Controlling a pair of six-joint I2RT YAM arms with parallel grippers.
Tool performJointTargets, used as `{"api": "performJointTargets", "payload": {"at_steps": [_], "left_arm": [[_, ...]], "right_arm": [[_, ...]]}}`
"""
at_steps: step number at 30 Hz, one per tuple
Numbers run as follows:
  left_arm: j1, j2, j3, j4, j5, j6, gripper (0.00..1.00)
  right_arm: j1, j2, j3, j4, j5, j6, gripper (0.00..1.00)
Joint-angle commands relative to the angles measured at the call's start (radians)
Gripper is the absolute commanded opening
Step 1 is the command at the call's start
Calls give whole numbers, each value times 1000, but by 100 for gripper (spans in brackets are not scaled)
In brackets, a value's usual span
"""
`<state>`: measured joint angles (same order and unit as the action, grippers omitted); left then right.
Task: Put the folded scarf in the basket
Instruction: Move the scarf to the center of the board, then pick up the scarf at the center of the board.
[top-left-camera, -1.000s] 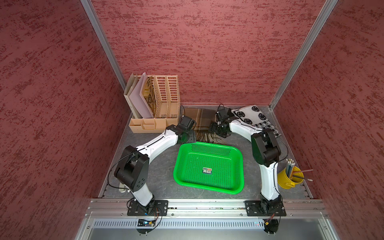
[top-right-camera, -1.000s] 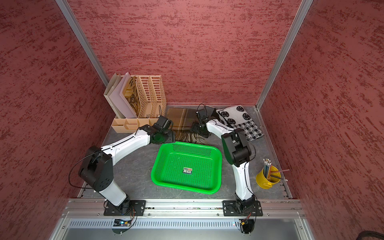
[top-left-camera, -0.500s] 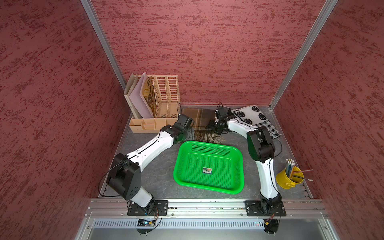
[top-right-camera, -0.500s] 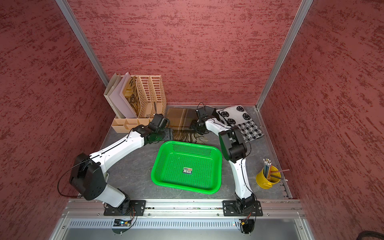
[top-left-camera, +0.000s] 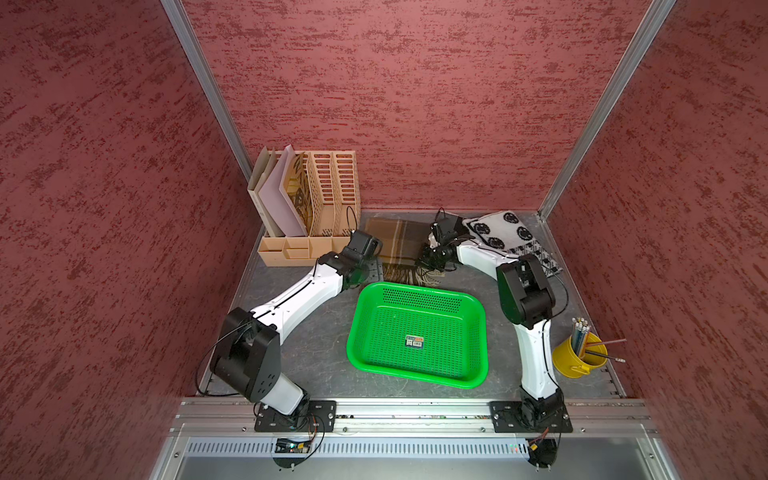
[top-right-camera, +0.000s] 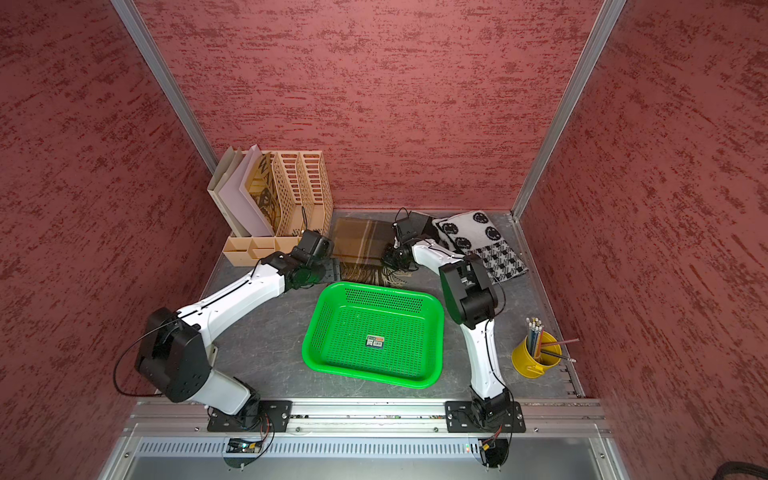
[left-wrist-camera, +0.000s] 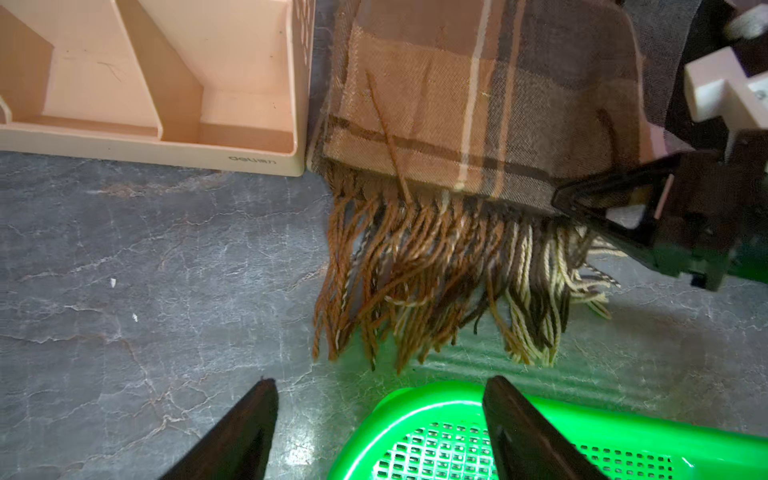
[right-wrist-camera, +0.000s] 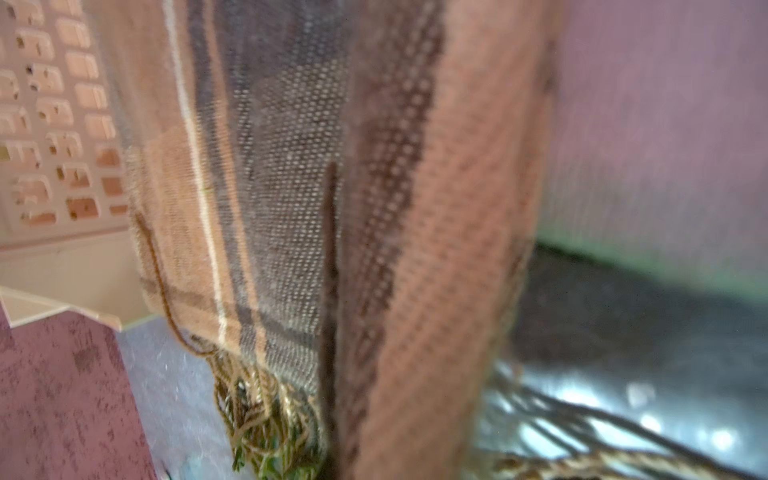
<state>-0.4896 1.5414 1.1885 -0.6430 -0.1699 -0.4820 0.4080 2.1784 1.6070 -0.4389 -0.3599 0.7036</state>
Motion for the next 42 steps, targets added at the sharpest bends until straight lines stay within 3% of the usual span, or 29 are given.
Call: {"api": "performJointTargets", "payload": {"at_steps": [1, 11, 18, 20, 23, 27, 33, 42], "left_arm": [[44, -6, -27, 37, 41, 2, 84], [184, 139, -34, 166, 181, 8, 87], [201, 304, 55, 256, 259, 21, 88], [201, 343, 74, 262, 266, 9, 87], [198, 378, 78, 305, 279, -9, 86], [191, 418, 96, 315, 284, -20, 84], [185, 433, 83, 338, 293, -36, 84], [183, 453, 83, 355, 299, -36, 84]], "right_arm": [[9, -92, -67, -21, -45, -85, 0], [3, -183, -222, -58, -97, -188, 0], [-5, -208, -266, -74, -63, -212, 0], [-5, -222, -266, -90, -47, -216, 8], [-5, -266, -274, -116, 0, -217, 43], [-14, -318, -279, -151, 55, -220, 74], [-71, -319, -244, -169, 83, -238, 83], [-103, -90, -46, -140, 7, -248, 82]]}}
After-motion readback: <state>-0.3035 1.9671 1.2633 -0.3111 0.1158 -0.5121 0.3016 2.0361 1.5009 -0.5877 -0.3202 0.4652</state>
